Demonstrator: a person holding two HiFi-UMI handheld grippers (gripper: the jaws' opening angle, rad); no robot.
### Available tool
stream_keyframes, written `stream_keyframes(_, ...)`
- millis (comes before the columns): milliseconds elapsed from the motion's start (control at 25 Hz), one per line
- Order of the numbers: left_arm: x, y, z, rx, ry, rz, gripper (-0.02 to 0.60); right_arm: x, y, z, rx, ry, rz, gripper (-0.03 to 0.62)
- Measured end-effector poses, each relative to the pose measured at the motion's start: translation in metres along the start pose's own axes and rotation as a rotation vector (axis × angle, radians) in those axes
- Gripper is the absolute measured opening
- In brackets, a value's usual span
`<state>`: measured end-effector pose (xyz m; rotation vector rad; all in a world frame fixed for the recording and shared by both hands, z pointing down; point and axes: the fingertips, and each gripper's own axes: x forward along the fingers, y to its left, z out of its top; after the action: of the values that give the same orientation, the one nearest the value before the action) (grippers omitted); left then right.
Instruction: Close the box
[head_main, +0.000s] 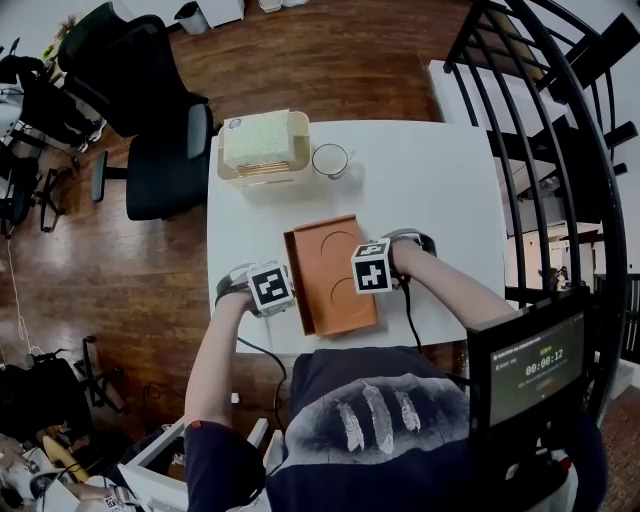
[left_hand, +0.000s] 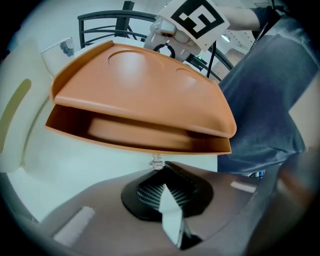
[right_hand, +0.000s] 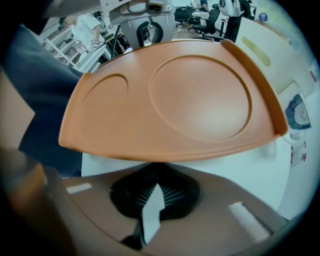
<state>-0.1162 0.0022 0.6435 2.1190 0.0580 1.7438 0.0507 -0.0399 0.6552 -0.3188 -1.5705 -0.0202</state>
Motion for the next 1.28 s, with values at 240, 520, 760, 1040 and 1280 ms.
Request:
stream_keyframes(240, 0.0, -0.001, 0.003, 0.009, 0.015, -0.005, 0.012, 0.0, 0.0, 0.0, 0.004, -0.012, 0.001, 0.008)
stream_keyframes(520, 0.002, -0.004, 0.013, 0.02, -0.011, -0.019, 0.012, 0.0, 0.0, 0.0, 0.001, -0.016, 0.007, 0.008)
stream_keyframes(760, 0.003, -0.004, 0.016, 0.029, -0.007, -0.027, 0.012, 0.001, 0.0, 0.0, -0.002, -0.019, 0.007, 0.008)
stream_keyframes(1040, 0.003, -0.004, 0.02, 0.039, -0.01, -0.022, 0.012, 0.002, 0.0, 0.0, -0.007, -0.014, 0.01, 0.008)
stream_keyframes(1280, 0.006, -0.005, 0.025, 0.069, -0.016, -0.031, 0.012, 0.004, -0.001, 0.0, -0.012, -0.012, 0.009, 0.008)
